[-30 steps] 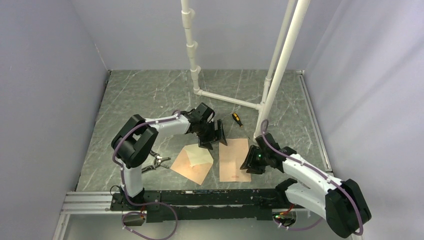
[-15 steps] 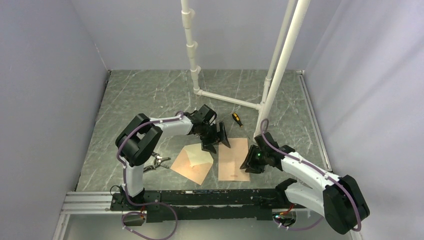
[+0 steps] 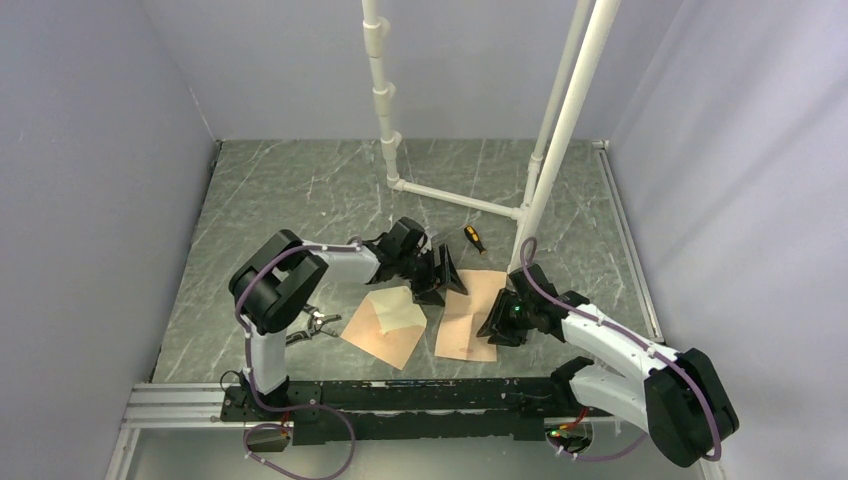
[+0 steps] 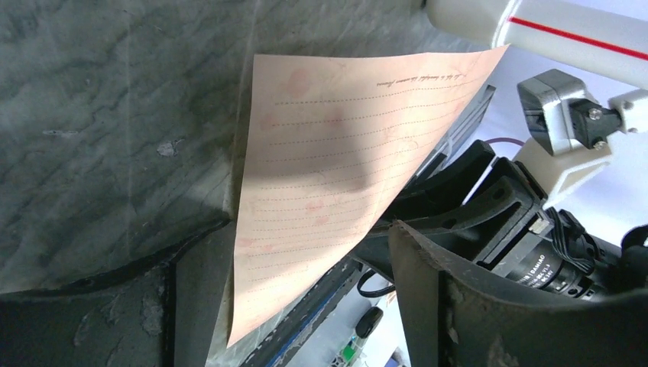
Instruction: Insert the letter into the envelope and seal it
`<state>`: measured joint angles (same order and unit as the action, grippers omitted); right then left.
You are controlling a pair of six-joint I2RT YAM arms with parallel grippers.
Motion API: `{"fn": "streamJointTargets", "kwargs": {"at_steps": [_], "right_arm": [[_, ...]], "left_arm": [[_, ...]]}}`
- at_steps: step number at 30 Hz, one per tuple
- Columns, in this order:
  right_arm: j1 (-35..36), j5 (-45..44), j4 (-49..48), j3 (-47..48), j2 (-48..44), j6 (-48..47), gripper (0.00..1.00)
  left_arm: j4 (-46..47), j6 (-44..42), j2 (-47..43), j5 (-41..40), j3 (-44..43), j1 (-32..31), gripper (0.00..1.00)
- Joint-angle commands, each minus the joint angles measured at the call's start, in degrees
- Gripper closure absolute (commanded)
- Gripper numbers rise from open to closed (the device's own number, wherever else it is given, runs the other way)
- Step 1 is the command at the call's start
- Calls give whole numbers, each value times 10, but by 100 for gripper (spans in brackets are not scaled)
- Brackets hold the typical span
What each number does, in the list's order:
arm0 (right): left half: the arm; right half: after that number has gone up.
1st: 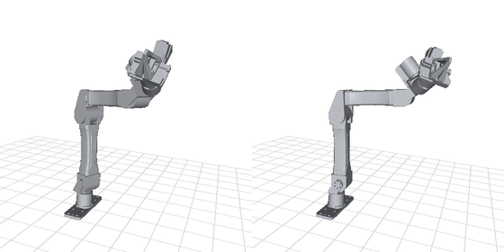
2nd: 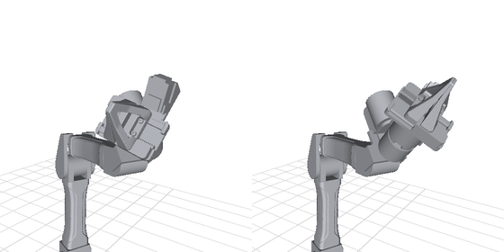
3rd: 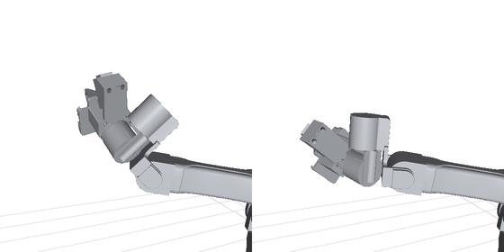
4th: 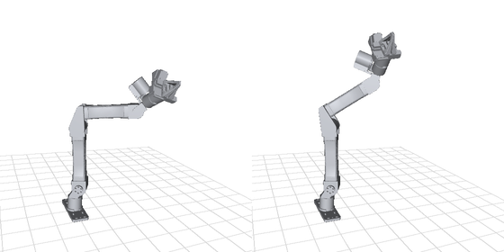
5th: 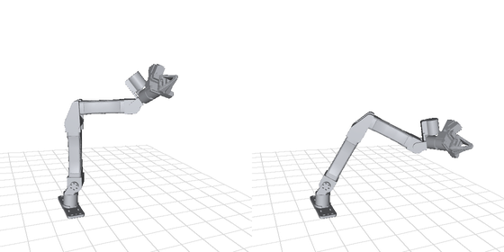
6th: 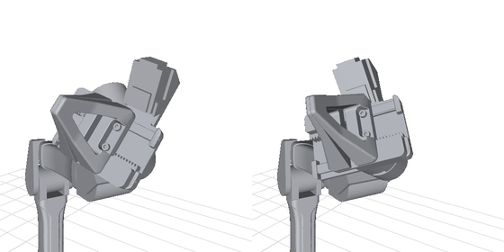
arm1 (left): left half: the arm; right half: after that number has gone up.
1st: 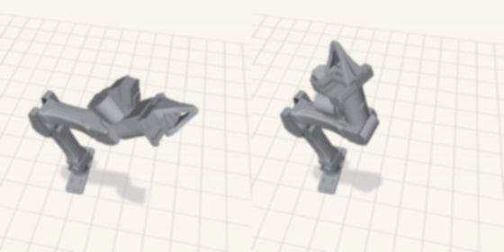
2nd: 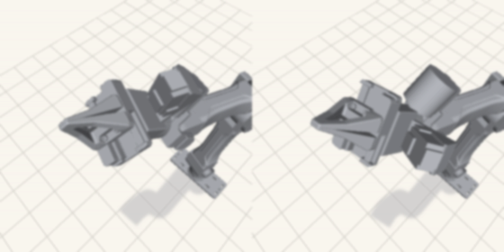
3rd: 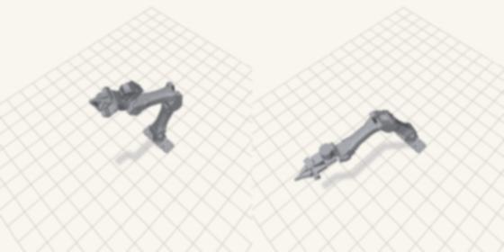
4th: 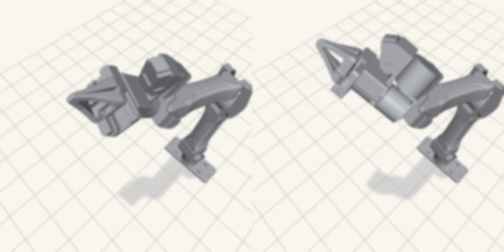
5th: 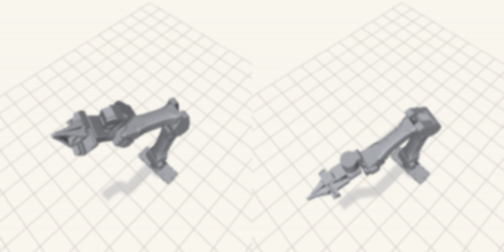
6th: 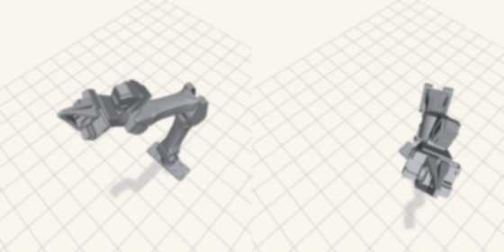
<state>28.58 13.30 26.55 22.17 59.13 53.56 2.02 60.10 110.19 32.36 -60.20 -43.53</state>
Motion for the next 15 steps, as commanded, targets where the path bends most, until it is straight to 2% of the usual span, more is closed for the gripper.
{"fn": "streamJointTargets", "kwargs": {"at_steps": [1,7,10,12,15], "right_arm": [[0,-17,-9,-19,5,-5,61],[0,-11,-11,-18,11,-11,60],[0,-11,-10,-18,14,-14,60],[-1,-10,-11,-18,15,-16,59],[-1,-8,-12,-17,18,-19,59]], "left_arm": [[122,30,-37,8,45,4,20],[258,68,-13,73,65,7,17],[346,97,-10,73,96,13,15],[356,92,-16,63,108,20,12],[306,53,-27,43,98,21,8]]}}
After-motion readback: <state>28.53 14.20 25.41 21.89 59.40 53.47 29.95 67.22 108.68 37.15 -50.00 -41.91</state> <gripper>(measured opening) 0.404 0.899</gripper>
